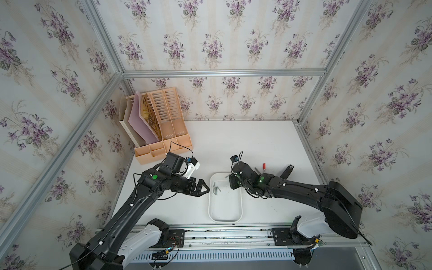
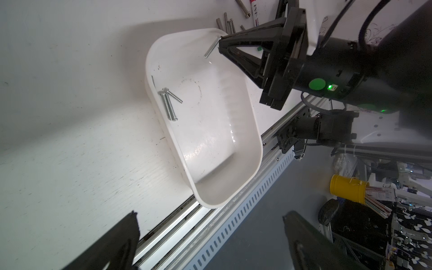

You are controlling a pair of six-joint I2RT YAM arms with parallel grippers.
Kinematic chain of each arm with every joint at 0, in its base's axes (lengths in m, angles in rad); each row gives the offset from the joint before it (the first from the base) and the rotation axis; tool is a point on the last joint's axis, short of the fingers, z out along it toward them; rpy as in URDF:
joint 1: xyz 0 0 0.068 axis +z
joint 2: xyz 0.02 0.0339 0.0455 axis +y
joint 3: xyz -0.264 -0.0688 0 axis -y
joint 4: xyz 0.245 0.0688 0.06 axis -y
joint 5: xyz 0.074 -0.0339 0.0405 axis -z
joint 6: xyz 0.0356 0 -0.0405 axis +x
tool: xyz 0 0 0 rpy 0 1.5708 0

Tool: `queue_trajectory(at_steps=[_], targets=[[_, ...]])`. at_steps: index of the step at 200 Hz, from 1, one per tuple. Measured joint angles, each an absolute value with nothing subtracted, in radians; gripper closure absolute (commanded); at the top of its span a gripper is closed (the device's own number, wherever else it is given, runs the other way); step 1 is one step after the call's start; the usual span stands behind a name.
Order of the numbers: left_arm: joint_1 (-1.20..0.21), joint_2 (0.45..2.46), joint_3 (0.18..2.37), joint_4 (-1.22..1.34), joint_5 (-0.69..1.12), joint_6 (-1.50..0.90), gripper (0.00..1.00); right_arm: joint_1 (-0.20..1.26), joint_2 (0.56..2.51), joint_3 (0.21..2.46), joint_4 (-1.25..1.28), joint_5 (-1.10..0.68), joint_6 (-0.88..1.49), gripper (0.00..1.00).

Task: Take out the screws from the storage box
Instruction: Place the screw at the center of the board.

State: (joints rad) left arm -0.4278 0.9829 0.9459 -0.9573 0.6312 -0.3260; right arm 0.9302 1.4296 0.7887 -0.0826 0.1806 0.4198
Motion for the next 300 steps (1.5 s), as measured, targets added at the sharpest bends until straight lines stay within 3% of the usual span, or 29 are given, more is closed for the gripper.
queue_trajectory(at_steps=[58,128,204,300], targets=[[-0.429,0.984,0.946,-0.957,0.631,-0.326,0.0,0.881,1.264,0.71,-0.081,0.283,0.46,1.0],[-0.429,0.984,0.946,-0.957,0.631,-0.326,0.0,0.756,1.255,0.669,-0.176,0.38,0.554,1.0],[-0.43,0.987,0.946,-0.957,0.63,-0.326,0.01,0.517,1.409,0.644,-0.185,0.198,0.603,1.0],[-0.432,0.985,0.946,-0.957,0.629,-0.326,0.0,0.489,1.494,0.672,-0.179,0.088,0.602,1.0]])
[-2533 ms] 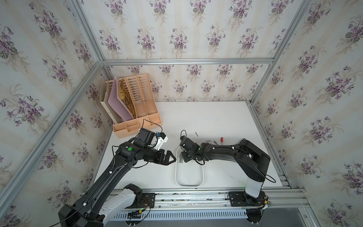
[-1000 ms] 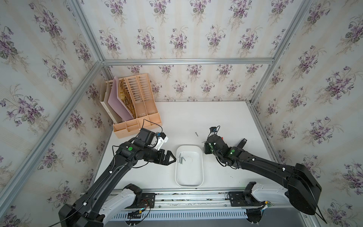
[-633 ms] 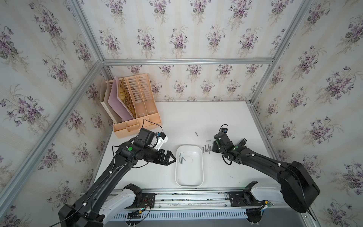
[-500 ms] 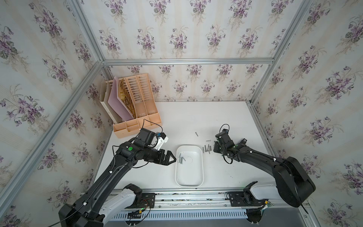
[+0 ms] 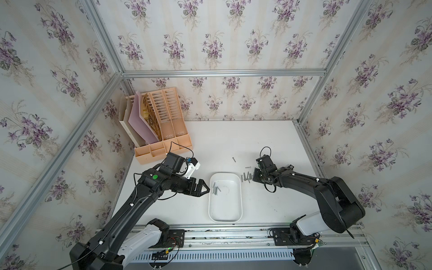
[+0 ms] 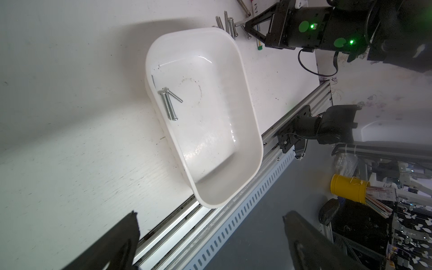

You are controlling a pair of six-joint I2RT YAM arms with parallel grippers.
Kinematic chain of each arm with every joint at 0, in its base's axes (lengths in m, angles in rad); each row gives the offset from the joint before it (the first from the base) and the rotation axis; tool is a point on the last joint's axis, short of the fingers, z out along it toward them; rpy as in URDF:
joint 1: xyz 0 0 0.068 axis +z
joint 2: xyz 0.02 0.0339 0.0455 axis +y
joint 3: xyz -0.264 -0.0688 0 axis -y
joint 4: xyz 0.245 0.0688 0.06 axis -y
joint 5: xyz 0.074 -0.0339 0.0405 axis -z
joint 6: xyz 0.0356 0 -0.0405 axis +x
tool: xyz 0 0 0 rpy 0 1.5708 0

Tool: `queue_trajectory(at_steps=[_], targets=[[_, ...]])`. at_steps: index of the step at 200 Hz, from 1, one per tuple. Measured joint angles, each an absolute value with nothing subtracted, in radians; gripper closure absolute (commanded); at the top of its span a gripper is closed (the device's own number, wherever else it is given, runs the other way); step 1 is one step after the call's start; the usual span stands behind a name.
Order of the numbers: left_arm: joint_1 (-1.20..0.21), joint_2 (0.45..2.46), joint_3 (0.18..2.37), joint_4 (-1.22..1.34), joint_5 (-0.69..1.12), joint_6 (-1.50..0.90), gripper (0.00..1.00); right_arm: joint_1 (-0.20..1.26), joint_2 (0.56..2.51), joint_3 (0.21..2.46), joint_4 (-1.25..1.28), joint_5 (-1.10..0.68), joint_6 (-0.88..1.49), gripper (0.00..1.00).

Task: Take out the screws from the storage box
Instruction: Place the screw at the center of the board.

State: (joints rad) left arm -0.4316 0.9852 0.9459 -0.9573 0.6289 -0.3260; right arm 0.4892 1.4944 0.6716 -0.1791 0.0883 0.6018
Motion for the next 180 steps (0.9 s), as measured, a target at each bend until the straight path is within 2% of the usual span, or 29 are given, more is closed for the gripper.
queue_trajectory(at_steps=[25,75,110,157,180], targets=[[-0.432,0.986,0.946,-0.957,0.629,-0.326,0.01,0.488,1.495,0.678,-0.177,0.085,0.599,0.91],[-0.432,0.984,0.946,-0.957,0.629,-0.326,0.0,0.488,1.486,0.68,-0.175,0.064,0.593,0.82],[-0.432,0.984,0.946,-0.957,0.629,-0.326,0.0,0.488,1.43,0.658,-0.155,0.05,0.579,0.82],[-0.434,0.984,0.946,-0.958,0.629,-0.326,0.0,0.505,1.232,0.578,-0.081,-0.022,0.551,0.75],[-0.434,0.985,0.946,-0.958,0.629,-0.326,0.01,0.593,1.14,0.558,-0.04,-0.044,0.53,0.74]])
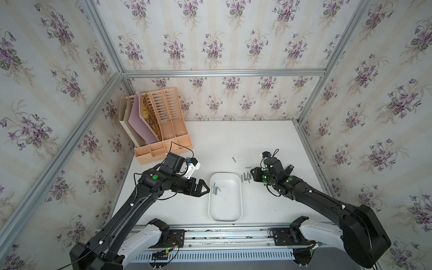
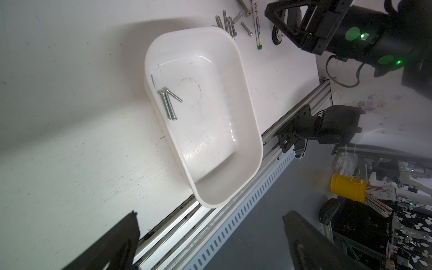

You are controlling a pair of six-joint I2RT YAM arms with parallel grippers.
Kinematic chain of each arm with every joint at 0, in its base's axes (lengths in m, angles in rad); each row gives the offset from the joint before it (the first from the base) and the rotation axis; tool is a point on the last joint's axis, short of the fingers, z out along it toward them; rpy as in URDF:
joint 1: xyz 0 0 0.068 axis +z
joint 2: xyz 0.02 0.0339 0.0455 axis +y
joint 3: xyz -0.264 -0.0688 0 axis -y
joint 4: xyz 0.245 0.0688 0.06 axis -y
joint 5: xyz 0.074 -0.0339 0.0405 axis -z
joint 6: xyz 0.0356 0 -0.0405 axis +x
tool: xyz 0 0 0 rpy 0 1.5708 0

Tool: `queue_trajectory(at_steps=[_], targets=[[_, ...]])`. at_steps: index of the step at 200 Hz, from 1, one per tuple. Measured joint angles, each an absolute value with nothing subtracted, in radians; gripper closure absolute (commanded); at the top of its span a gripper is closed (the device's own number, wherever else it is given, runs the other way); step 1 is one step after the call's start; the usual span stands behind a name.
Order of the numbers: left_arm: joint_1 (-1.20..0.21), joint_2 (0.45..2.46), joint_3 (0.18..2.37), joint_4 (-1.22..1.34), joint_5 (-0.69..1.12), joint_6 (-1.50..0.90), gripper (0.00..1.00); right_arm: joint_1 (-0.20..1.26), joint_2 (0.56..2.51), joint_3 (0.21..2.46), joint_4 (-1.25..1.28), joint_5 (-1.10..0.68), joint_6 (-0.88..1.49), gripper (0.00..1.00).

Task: Take out the screws from the storage box
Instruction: Place the screw at the center of the board, then pick up the screw from the storage box.

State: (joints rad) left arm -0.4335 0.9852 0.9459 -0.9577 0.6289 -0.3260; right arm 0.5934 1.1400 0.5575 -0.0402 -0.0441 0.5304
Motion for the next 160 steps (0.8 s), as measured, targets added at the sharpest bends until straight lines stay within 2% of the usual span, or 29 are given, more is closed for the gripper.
queue_trajectory(at_steps=[32,69,109,128,160], targets=[[-0.434,0.984,0.946,-0.958,0.629,-0.326,0.0,0.767,1.12,0.583,-0.007,-0.018,0.487,0.74],[-0.434,0.985,0.946,-0.958,0.629,-0.326,0.01,0.933,1.225,0.653,0.002,0.06,0.431,0.78],[-0.434,0.983,0.946,-0.958,0.629,-0.326,0.0,1.016,1.39,0.738,-0.011,0.107,0.395,0.79],[-0.435,0.984,0.946,-0.958,0.629,-0.326,0.01,1.039,1.455,0.775,-0.022,0.115,0.388,0.73],[-0.435,0.982,0.946,-0.958,0.629,-0.326,0.0,1.046,1.52,0.802,-0.035,0.115,0.381,0.72]])
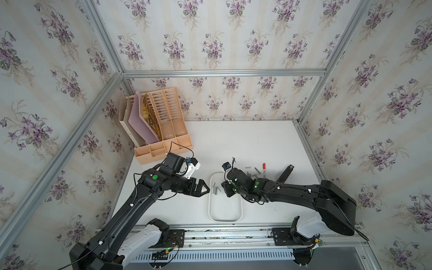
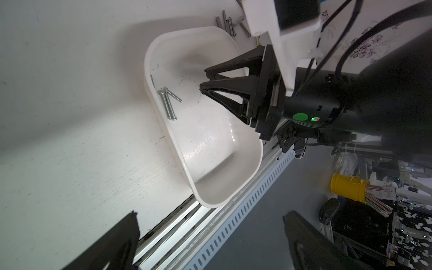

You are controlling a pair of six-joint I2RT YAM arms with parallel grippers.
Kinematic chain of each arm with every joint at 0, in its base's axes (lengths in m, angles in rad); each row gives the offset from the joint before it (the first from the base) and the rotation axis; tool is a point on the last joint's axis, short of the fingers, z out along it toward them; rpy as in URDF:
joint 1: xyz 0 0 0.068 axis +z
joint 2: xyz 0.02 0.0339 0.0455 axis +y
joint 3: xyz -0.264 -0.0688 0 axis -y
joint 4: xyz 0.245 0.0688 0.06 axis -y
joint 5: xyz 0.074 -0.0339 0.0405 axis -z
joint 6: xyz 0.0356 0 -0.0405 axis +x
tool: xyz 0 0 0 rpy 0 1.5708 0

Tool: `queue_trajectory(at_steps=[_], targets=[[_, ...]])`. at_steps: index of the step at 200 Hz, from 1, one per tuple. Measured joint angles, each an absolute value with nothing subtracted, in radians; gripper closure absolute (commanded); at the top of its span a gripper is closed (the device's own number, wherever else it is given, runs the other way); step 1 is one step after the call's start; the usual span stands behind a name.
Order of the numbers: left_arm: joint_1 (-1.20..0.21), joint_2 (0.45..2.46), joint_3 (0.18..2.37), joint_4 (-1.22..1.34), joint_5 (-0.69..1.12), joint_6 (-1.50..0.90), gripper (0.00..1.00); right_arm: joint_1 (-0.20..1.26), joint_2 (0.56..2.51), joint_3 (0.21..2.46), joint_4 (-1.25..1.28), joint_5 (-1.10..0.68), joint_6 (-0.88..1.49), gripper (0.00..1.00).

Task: Take out the screws from the storage box
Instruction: Pick up the screw from the storage box.

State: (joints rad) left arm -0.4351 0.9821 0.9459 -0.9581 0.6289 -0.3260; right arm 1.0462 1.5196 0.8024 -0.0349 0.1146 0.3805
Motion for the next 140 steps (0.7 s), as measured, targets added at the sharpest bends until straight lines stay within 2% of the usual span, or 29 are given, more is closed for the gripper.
queue_trajectory(at_steps=[140], targets=[[-0.439,0.98,0.946,-0.958,0.629,-0.326,0.0,1.06,1.746,0.94,-0.138,0.094,0.363,0.75]])
